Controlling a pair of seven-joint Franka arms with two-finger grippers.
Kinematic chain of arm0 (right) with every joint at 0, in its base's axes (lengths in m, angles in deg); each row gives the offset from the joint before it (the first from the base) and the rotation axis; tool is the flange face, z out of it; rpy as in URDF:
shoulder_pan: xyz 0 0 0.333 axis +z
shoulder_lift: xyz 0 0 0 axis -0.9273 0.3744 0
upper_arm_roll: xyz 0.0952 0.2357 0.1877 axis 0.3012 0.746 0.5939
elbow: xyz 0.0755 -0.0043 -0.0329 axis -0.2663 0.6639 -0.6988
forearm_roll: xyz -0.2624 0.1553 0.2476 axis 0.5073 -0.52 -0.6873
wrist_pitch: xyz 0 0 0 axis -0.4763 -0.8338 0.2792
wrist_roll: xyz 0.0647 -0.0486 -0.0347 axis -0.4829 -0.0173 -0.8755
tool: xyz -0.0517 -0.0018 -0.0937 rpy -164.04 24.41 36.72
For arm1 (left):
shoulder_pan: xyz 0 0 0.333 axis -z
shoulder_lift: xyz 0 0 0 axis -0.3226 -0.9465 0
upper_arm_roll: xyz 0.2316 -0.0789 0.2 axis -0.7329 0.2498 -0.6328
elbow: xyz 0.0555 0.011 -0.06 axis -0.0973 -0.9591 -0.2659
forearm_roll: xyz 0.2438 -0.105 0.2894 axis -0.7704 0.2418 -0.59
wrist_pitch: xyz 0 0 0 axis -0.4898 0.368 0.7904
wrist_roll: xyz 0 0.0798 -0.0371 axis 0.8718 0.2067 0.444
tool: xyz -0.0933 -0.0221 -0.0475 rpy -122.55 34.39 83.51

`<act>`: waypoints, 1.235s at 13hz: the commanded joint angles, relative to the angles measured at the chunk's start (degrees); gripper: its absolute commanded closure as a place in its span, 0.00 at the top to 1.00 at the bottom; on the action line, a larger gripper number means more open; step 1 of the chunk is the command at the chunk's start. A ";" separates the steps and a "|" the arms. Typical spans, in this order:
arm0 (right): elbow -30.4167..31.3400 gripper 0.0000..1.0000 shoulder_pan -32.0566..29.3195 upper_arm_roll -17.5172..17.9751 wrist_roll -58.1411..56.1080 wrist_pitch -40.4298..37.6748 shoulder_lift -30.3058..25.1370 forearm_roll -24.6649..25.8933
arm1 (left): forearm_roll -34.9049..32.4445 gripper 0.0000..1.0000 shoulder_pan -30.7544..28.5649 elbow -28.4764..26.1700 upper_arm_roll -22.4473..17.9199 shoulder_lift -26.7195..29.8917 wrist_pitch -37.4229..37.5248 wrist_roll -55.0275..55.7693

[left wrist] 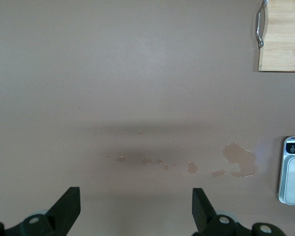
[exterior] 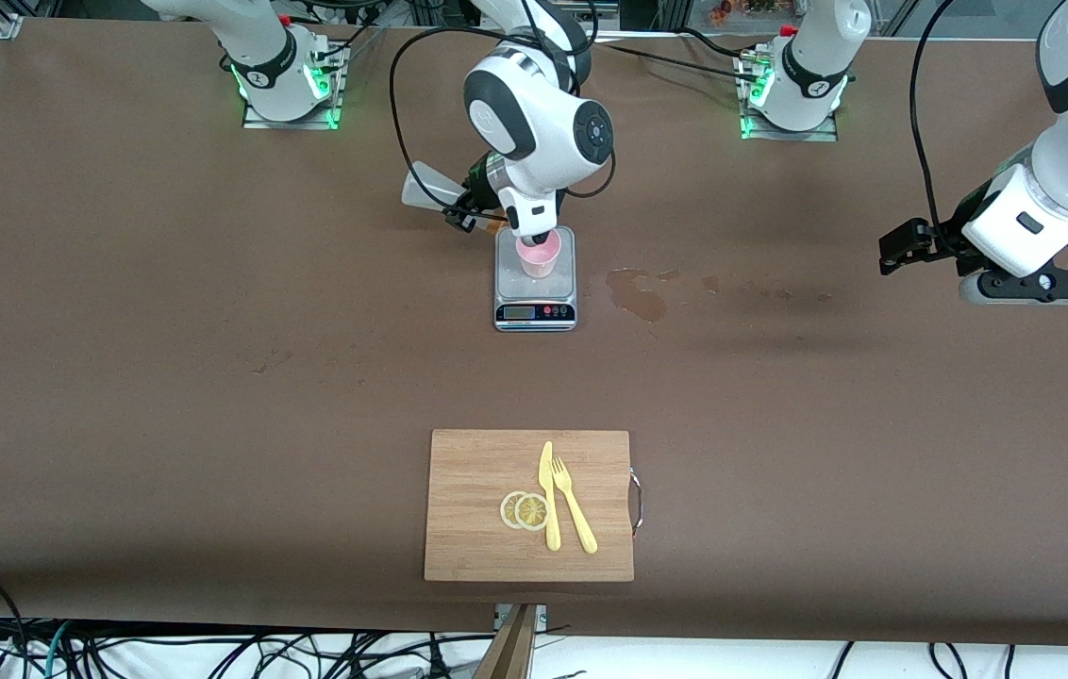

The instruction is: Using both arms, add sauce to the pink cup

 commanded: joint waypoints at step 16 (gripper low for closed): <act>5.74 0.00 -23.22 2.93 -24.96 0.02 -17.60 -6.48 | 0.72 1.00 -0.11 1.20 0.20 -0.71 0.95 -0.80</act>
